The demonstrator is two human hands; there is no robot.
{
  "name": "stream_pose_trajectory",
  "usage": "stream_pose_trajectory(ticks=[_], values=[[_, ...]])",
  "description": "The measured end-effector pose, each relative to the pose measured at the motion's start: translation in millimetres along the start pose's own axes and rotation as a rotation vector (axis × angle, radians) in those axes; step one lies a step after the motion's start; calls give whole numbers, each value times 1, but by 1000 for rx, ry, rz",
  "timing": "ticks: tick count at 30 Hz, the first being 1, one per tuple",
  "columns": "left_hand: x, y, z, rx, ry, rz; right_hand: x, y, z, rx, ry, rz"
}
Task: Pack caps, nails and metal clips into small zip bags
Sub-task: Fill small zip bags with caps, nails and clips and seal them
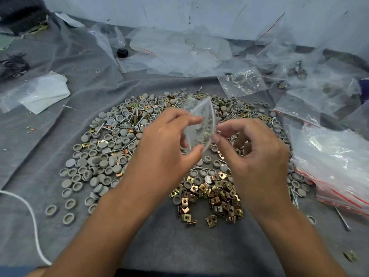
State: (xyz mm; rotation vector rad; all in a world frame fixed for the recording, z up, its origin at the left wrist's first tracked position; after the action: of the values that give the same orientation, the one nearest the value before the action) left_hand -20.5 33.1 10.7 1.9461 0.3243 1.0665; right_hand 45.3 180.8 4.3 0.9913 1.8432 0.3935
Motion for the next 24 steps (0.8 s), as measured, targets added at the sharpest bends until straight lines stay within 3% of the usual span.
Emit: stream_pose_trajectory(ticks=[2, 5, 7, 24], values=[[-4, 3, 0, 38, 27, 0, 6, 2, -1, -144, -48, -34], [-6, 6, -1, 105, 41, -19, 22, -15, 8, -711, -155, 130], [-5, 6, -1, 129, 32, -25, 26, -28, 17, -926, -132, 261], [-8, 0, -1, 65, 16, -9, 7, -48, 26, -923, 44, 315]])
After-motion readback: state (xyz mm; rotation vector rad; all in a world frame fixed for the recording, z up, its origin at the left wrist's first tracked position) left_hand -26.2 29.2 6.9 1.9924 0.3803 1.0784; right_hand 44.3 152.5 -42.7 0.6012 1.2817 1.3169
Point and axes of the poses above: each hand's wrist, its own z-axis away from the middle knuckle, its own y-axis out of the back of the hand, x = y × z, the point moved 4 cm from there along -z, towards the middle knuckle, and after that the axes turned 10 degrees about -x, right-handed, at the moved point
